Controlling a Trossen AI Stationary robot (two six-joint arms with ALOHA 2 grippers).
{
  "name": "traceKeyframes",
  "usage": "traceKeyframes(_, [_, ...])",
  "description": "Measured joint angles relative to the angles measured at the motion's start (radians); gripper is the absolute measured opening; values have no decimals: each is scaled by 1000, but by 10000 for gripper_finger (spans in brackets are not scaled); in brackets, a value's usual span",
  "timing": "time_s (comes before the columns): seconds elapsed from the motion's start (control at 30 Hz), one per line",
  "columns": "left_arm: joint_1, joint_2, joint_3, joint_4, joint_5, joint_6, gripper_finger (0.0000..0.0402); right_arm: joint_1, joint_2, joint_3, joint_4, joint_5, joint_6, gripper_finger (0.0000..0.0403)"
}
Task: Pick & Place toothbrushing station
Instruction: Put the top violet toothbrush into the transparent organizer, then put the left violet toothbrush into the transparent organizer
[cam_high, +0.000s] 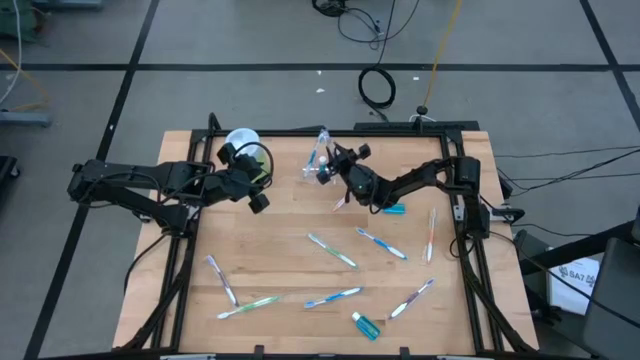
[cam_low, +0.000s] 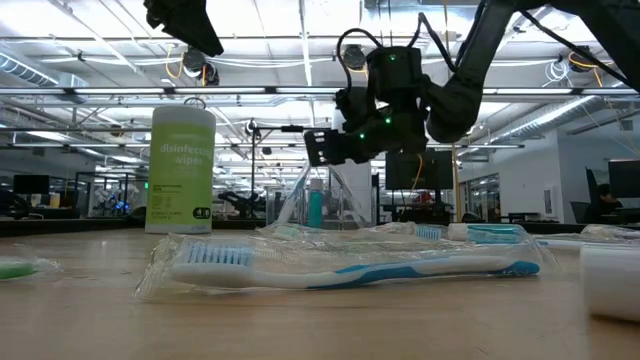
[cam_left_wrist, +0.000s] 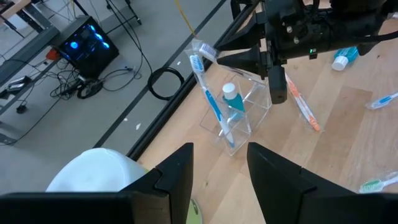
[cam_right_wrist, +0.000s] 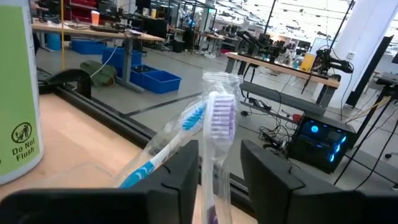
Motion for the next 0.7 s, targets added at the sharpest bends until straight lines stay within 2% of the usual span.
traceKeyframes(0.17, [0,0,0,0,0,0,157,0,-9,0,41,0,-100,139])
traceKeyframes(0.3, [0,0,0,0,0,2,157,22,-54,0,-23,-1,-203,152])
traceKeyframes(0.47, [0,0,0,0,6,2,157,73,-147,-1,-292,-4,-235,161])
traceKeyframes(0.7, [-2,0,0,0,36,-51,157,131,-319,-1,-715,-6,-104,162])
